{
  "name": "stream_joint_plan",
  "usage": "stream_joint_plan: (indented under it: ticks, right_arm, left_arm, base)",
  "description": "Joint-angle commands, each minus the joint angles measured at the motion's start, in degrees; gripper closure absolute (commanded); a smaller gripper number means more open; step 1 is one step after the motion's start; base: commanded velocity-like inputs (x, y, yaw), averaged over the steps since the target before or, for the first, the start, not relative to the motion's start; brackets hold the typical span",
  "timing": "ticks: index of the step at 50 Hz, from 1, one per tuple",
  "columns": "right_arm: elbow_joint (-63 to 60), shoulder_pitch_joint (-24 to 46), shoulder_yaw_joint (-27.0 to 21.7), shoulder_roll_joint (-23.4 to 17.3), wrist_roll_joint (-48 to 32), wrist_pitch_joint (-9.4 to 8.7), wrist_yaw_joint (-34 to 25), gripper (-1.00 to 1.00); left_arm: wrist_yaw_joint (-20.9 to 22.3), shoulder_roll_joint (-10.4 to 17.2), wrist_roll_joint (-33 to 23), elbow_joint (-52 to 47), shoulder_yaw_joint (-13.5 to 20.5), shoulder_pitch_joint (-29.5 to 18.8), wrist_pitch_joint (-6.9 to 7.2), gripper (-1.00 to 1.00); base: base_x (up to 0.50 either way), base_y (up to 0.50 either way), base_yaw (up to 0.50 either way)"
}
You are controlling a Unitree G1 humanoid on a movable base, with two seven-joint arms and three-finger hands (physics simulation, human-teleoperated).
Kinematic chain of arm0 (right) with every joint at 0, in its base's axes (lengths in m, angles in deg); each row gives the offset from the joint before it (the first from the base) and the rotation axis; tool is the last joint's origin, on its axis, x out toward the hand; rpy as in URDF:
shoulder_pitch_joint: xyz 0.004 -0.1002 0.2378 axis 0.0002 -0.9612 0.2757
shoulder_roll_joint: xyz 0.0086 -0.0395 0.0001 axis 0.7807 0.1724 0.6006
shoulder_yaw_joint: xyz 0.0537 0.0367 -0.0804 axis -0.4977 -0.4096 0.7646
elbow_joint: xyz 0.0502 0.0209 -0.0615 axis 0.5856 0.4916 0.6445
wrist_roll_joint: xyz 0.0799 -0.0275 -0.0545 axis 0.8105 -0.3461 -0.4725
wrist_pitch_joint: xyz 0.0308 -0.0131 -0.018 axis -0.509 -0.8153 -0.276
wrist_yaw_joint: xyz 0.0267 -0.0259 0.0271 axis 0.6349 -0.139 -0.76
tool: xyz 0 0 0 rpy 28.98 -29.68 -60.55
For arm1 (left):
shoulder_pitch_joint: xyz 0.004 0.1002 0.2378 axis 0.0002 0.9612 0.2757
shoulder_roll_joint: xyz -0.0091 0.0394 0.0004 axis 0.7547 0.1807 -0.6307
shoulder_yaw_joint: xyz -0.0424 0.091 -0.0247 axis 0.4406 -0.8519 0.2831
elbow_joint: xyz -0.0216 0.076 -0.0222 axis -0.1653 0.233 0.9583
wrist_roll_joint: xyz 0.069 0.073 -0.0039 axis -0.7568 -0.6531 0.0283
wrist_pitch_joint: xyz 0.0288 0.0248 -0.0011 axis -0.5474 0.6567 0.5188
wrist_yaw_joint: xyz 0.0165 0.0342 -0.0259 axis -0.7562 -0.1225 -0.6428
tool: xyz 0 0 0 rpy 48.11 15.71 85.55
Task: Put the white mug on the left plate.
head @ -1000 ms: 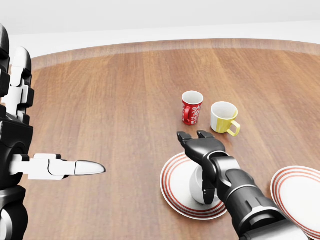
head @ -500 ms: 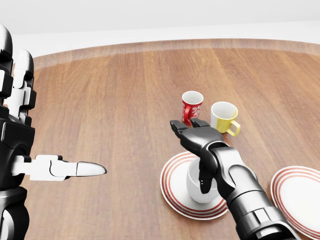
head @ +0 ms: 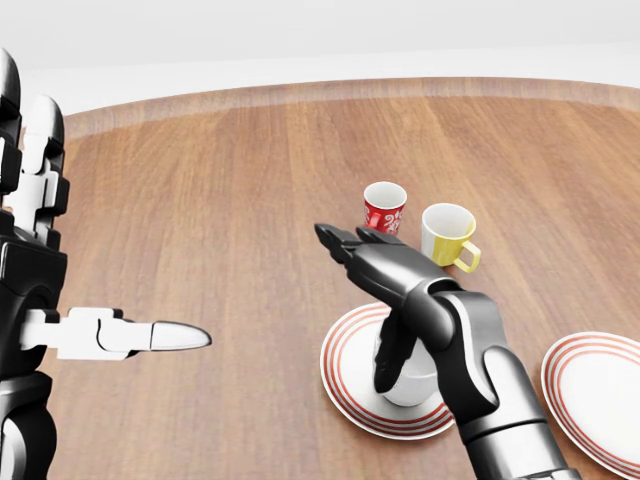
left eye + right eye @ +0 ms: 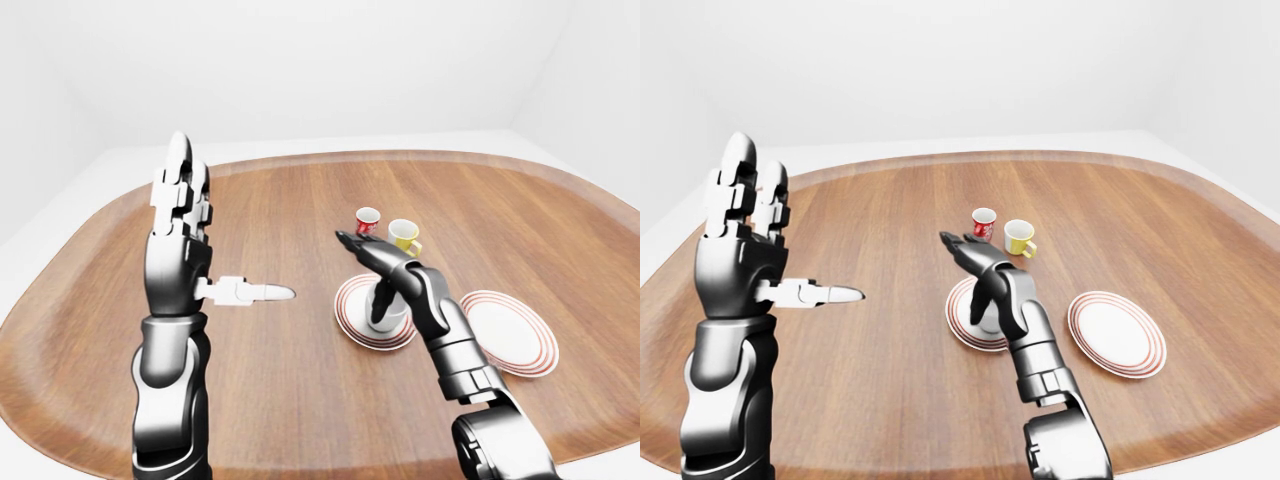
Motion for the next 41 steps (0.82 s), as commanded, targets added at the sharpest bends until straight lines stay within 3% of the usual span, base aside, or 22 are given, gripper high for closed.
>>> stream_joint_plan:
  ticks: [1, 2, 6, 10, 13, 24, 41]
  right_arm:
    - [-12.18, -5.45, -4.98, 2.2, 21.6, -8.4, -2.14, -1.0]
    - [-10.86, -4.38, -6.48, 2.01, 26.15, -9.43, 1.38, -1.0]
    - [-12.97, -4.94, -10.14, 0.01, 43.22, -9.43, 6.58, -1.0]
    - [-12.87, -7.14, -10.29, -1.7, 52.0, -9.43, 12.33, -1.0]
    - [-15.92, -7.99, -10.16, -2.24, 57.45, -9.43, 12.49, -1.0]
    - [-14.58, -11.6, -10.92, -2.53, 64.48, -9.43, 17.89, -1.0]
    - [-18.53, -15.31, -9.67, -1.76, 66.96, -9.43, 15.86, -1.0]
  left_arm:
    - [-0.13, 0.2, 0.31, -0.22, 0.31, -0.36, 0.0, -1.0]
    - [-0.17, 0.11, 0.27, -0.21, 0.13, -0.18, 0.0, -1.0]
    - [-0.06, 0.16, 0.18, -0.36, 0.16, -0.35, 0.0, -1.0]
    - [-0.07, 0.05, -0.04, -0.27, -0.14, 0.01, 0.0, -1.0]
    - [-0.01, 0.03, -0.09, -0.77, -0.15, -0.09, 0.0, -1.0]
    - [-0.01, -0.01, -0.22, -1.26, -0.25, -0.19, 0.0, -1.0]
    - [-0.1, 0.02, -0.21, -1.46, -0.2, -0.39, 0.0, -1.0]
  base:
    - [0.0, 0.0, 0.0]
    - [0.0, 0.0, 0.0]
    - [0.0, 0.0, 0.0]
    - [0.0, 0.0, 0.0]
    - [0.0, 0.0, 0.0]
    - [0.0, 0.0, 0.0]
    - [0.0, 0.0, 0.0]
